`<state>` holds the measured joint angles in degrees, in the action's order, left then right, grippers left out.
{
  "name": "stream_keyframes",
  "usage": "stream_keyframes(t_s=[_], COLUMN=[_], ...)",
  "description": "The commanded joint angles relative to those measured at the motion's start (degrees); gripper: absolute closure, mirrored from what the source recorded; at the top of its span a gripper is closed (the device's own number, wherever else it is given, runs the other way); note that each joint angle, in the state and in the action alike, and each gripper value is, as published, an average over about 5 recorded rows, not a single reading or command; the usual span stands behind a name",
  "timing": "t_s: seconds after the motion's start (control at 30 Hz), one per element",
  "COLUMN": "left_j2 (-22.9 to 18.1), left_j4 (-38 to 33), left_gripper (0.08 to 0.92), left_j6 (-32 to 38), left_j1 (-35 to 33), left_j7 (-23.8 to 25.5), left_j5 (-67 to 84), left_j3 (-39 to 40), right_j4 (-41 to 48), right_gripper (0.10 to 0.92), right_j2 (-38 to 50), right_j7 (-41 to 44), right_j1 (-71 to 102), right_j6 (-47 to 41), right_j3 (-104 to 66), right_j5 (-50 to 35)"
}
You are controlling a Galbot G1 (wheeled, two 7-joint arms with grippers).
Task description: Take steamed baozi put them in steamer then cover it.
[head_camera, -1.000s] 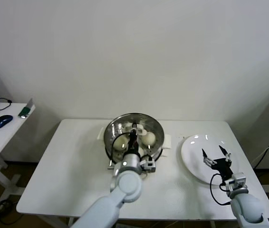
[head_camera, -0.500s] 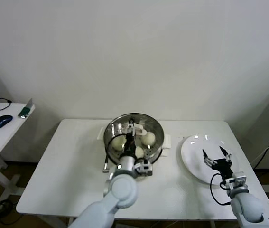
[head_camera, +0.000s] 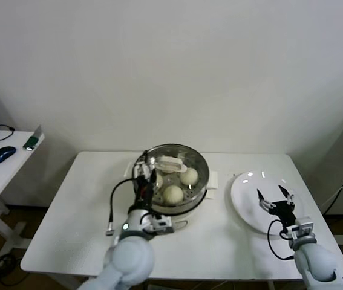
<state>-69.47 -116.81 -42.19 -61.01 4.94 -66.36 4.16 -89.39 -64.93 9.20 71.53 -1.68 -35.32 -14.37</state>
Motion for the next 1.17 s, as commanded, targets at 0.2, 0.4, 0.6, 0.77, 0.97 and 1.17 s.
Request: stream_keyframes(t_s=[0.2, 0.4, 0.6, 0.77, 0.97, 1.17], left_j2=[0.9, -2.1, -4.4, -3.4, -5.0, -6.3], left_j4=[0.3, 6.7, 11.9, 14.0, 11.4, 9.0], left_gripper=[0.177, 0.177, 0.177, 0.177, 0.177, 0.177], left_j6=[50.5, 56.5, 58.2, 58.7, 57.4, 55.6], left_j1=[-20.0, -23.6, -24.7, -26.4, -28.0, -28.3], left_j7=[-21.7, -15.7, -12.4, -11.0, -9.0, -8.5], left_j5=[61.4, 74.8, 79.6, 79.4, 77.5, 75.4], left_j3=[-36.9, -42.4, -45.6, -45.6, -45.0, -44.0], right_j4=[-2.0, -3.8, -5.0, -5.4, -5.8, -6.2], right_gripper=[0.203, 0.203, 0.203, 0.203, 0.203, 0.203], right_j2=[0.4, 0.0, -1.8, -2.5, -3.5, -4.4], right_j7=[2.1, 2.9, 3.4, 3.6, 3.5, 3.4], right_j1=[1.6, 2.2, 3.7, 4.7, 5.3, 5.8], right_j6=[-0.2, -0.3, 2.0, 3.2, 3.3, 3.6], right_j3=[0.2, 0.4, -0.2, -1.1, -1.7, -1.9], right_j5=[1.3, 1.9, 1.7, 1.0, 0.6, 0.7])
